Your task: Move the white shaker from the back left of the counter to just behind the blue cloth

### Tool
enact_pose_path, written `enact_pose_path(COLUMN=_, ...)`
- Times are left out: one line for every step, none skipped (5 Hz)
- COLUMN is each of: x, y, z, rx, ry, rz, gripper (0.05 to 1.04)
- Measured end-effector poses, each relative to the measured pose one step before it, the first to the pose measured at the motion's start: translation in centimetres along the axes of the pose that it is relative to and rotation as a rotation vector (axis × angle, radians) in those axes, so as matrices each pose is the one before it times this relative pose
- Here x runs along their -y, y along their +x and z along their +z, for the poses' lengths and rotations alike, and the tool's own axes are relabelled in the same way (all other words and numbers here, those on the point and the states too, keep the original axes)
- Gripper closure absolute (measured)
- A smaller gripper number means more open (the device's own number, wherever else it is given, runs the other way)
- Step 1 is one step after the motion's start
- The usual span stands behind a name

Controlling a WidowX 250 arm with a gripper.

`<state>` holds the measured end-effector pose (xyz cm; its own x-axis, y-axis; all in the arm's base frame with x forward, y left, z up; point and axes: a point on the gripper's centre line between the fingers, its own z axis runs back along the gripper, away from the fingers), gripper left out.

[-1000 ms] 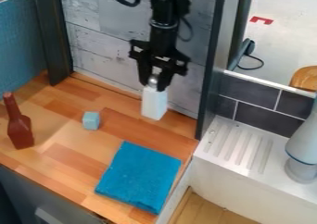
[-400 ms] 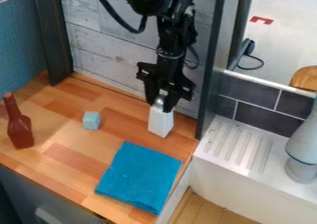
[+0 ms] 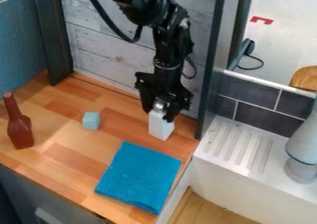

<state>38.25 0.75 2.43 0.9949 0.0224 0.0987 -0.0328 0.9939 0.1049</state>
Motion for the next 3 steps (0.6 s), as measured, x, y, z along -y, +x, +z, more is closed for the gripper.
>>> enact_pose_path(x=0.064, y=-0.157, z=1.939, rx=0.0461, ry=-0.0237, rz=0.0024, gripper=0.075)
enact_pose_path(x=-1.008, y=-0.272, z=4.300, rx=0.0794, ry=0.0076, rz=0.0455, gripper=0.080)
enact_pose_path(x=-2.543, y=-1.779, z=5.875, rx=0.0450, ry=0.0157, rz=0.0766, gripper=0.082)
